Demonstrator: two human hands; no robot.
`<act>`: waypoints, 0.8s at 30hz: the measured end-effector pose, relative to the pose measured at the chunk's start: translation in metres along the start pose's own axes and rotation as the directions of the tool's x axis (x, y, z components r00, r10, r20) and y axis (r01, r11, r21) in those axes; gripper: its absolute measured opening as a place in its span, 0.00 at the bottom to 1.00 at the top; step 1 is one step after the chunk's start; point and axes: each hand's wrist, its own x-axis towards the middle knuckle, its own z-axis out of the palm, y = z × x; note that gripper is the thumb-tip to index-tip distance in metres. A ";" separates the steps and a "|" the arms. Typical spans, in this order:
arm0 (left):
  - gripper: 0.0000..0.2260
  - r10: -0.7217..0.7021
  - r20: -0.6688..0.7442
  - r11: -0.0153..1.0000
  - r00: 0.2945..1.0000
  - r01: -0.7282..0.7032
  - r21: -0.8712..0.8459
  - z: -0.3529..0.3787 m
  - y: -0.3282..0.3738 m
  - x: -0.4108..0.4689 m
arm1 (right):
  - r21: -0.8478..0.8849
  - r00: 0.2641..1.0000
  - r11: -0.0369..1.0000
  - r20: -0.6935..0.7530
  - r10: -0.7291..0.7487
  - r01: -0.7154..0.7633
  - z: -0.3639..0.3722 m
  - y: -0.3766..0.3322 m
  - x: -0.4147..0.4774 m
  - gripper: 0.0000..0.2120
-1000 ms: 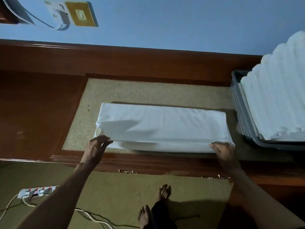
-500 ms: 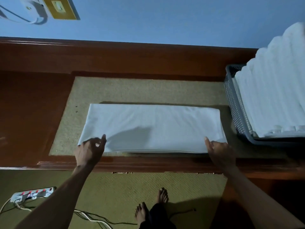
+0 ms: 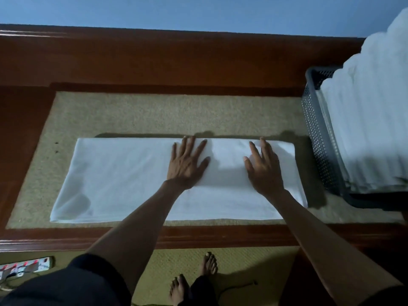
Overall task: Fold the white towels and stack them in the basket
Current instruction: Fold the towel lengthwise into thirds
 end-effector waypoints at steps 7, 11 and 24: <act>0.28 -0.009 -0.073 0.994 0.997 0.017 0.106 0.014 0.000 0.000 | 0.117 0.981 0.974 0.014 0.196 -0.196 -0.011 0.043 0.000 0.30; 0.28 -0.019 -0.080 0.995 0.997 0.027 0.099 0.014 0.000 -0.001 | 0.189 0.949 0.941 -0.098 0.301 -0.279 -0.008 0.006 0.008 0.29; 0.28 -0.155 -0.061 0.985 0.986 0.158 0.064 -0.020 -0.121 -0.077 | 0.207 0.972 0.963 -0.124 0.199 -0.171 0.018 -0.100 0.004 0.25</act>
